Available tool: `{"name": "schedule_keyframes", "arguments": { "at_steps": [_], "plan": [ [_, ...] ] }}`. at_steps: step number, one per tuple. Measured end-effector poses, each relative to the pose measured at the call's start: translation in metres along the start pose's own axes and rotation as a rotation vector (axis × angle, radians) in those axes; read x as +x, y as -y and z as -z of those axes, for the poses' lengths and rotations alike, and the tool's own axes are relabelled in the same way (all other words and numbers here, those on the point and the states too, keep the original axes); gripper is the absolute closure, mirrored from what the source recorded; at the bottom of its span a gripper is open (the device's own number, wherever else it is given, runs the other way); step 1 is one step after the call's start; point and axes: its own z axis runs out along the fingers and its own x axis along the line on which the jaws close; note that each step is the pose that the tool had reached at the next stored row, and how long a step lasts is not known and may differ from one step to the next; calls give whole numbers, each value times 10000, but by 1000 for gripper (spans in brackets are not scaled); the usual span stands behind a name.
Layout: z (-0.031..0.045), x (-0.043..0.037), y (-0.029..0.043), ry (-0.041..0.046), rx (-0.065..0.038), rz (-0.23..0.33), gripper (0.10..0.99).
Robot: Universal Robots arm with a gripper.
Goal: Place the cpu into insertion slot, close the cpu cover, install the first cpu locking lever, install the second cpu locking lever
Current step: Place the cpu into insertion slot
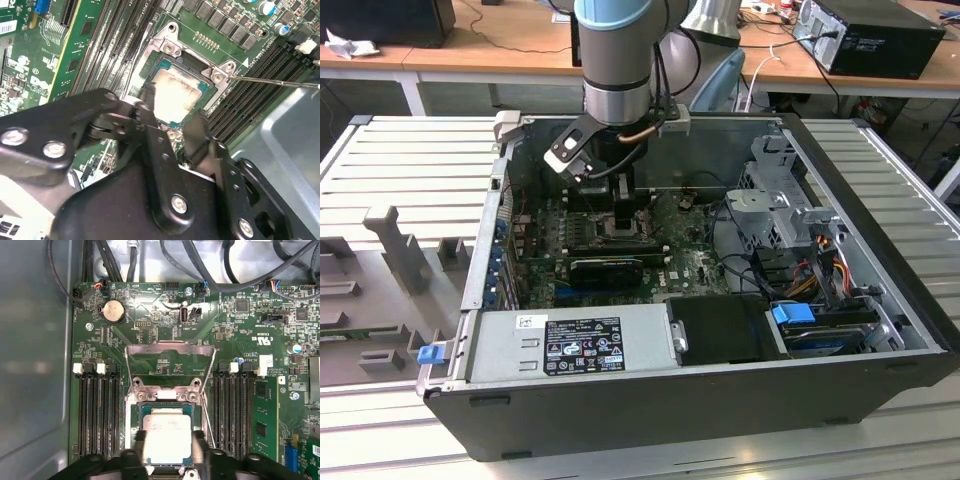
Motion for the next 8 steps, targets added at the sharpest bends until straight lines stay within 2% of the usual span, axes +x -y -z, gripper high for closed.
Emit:
{"name": "schedule_keyframes", "arguments": {
  "at_steps": [6,7,8],
  "plan": [
    [28,0,-3,38,12,2,925],
    [33,0,-4,39,13,2,925],
    [37,0,-4,41,13,2,980]
  ]
}}
